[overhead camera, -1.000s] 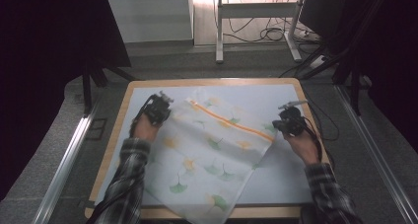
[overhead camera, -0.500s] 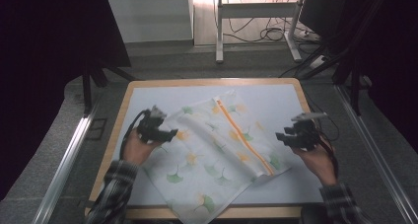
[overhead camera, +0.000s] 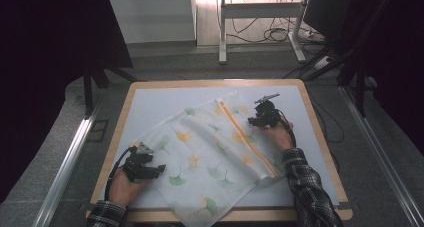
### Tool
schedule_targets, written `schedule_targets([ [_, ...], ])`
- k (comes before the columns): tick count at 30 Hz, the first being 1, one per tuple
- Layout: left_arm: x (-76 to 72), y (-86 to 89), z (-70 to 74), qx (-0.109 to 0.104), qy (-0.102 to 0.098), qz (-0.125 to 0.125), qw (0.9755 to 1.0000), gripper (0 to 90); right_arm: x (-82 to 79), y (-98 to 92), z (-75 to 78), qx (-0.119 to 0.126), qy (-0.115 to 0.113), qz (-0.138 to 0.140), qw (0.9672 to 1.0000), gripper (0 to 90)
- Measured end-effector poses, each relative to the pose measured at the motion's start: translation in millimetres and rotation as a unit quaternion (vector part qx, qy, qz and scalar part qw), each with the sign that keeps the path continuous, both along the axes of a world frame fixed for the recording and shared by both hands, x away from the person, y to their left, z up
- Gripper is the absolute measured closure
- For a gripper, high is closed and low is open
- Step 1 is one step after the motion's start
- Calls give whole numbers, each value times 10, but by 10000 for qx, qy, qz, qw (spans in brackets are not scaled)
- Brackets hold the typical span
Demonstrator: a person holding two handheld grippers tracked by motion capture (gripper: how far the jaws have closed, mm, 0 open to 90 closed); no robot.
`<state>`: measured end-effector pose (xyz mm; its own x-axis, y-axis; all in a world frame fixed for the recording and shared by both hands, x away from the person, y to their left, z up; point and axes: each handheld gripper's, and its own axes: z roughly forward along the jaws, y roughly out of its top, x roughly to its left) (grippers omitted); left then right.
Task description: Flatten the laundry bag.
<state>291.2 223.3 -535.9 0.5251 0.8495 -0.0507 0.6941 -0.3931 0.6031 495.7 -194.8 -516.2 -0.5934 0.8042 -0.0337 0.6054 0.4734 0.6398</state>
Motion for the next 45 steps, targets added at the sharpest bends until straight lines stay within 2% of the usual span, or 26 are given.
schedule_targets([
  [2,12,-21,12,19,18,5,10000,581,-43,20,2,98,128,46,9999,886],
  [4,16,-36,14,37,-15,-39,10000,703,-64,45,9,44,143,17,9999,893],
  [6,24,-46,12,45,-43,-146,9999,890,-71,65,30,-92,176,56,9998,894],
  [8,50,-19,15,-20,-21,-263,9996,899,-91,65,43,-154,170,49,9997,895],
  [9,91,34,11,-226,33,-309,9993,900,-105,58,54,-185,190,38,9996,895],
  [10,136,68,11,-264,8,-235,9994,900,-133,26,76,-215,198,54,9996,895],
  [12,281,112,42,163,-144,-158,9996,900,-214,-66,147,-212,144,24,9997,895],
  [14,549,189,102,480,-309,-3,9984,900,-339,-202,236,-160,37,34,9999,895],
  [17,940,228,184,688,-409,161,9967,900,-584,-409,336,65,92,106,9999,894],
  [19,1269,141,276,957,-641,210,9931,899,-870,-509,359,147,153,265,9994,894],
  [21,1505,-5,309,974,-847,284,9912,882,-1203,-530,347,283,306,418,9983,893],
  [22,1592,-83,306,934,-860,298,9915,839,-1379,-513,327,287,404,553,9972,891],
  [23,1641,-161,318,963,-878,303,9910,695,-1541,-488,299,190,492,714,9961,885],
  [25,1592,-261,404,1029,-1088,169,9886,561,-1775,-462,288,-32,478,956,9943,852],
  [26,1521,-264,461,982,-1133,59,9887,494,-1815,-482,315,-75,407,984,9943,797],
  [28,1310,-221,541,755,-1071,25,9914,359,-1734,-558,383,16,183,805,9966,636],
  [30,1019,-131,566,659,-1075,-21,9920,330,-1505,-629,435,62,-8,538,9985,605],
  [32,708,-30,518,535,-973,21,9938,303,-1221,-645,455,116,-155,442,9988,544],
  [34,456,61,439,422,-834,61,9956,283,-932,-595,434,184,-135,440,9988,511],
  [35,303,114,370,351,-652,20,9973,271,-834,-560,417,204,-130,447,9987,492],
  [38,20,206,208,443,-400,70,9982,251,-492,-378,306,142,-149,538,9983,461],
  [41,-48,261,55,604,-131,152,9980,238,-263,-255,172,66,-51,530,9986,413],
  [42,-31,296,9,436,-62,163,9989,237,-218,-238,140,41,-17,524,9986,407],
  [43,-2,333,-2,139,103,214,9996,261,-152,-225,88,20,39,494,9988,411],
  [44,17,346,-4,0,159,267,9995,334,-116,-220,52,26,144,461,9988,482],
  [45,32,339,12,58,154,214,9996,396,-100,-219,28,-19,232,446,9987,540],
])
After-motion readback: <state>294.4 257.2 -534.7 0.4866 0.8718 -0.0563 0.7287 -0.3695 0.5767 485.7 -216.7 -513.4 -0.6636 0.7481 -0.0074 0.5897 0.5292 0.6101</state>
